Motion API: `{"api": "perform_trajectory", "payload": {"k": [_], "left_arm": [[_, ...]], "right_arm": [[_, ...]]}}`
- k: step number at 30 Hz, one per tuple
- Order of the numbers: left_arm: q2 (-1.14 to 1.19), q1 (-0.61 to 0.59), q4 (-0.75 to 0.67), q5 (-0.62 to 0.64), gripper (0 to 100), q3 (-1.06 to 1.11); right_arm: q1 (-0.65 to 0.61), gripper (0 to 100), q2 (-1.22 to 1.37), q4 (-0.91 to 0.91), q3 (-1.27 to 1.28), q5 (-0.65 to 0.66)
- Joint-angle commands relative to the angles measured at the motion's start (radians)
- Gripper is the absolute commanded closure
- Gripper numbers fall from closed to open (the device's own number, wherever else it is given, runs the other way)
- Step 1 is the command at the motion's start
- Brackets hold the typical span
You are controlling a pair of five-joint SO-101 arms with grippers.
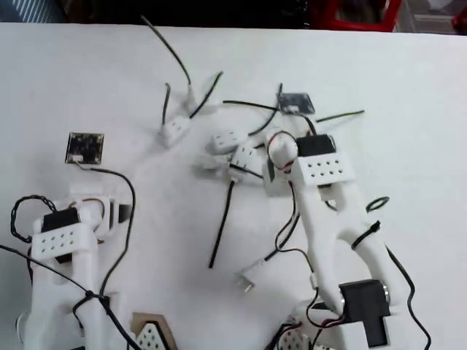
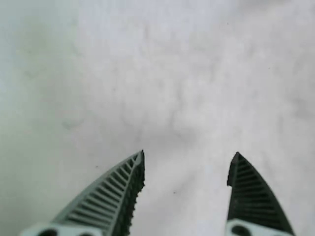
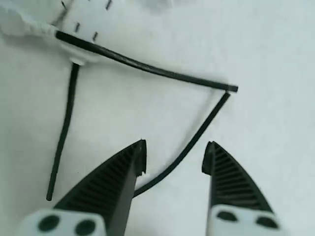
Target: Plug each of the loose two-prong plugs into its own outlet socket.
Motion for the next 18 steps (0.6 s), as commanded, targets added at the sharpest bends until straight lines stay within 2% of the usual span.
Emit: {"api": "perform_trajectory", "payload": {"k": [1,7,13,18], "left_arm": [[-0.035,-0.007,-0.018,0.005,73,0.002],[-0.035,-0.007,-0.018,0.005,73,0.002],[-0.035,-0.007,-0.018,0.005,73,0.002],[-0.035,-0.007,-0.018,0.005,73,0.002]], "right_arm": [[0.048,81.4,-0.035,-0.053,0.055,-0.029],[0.117,81.5,-0.033,-0.269,0.195,-0.029],[0.105,81.5,-0.031,-0.354,0.287,-0.034],[0.067,81.6,0.048,-0.387,0.302,-0.098]]}}
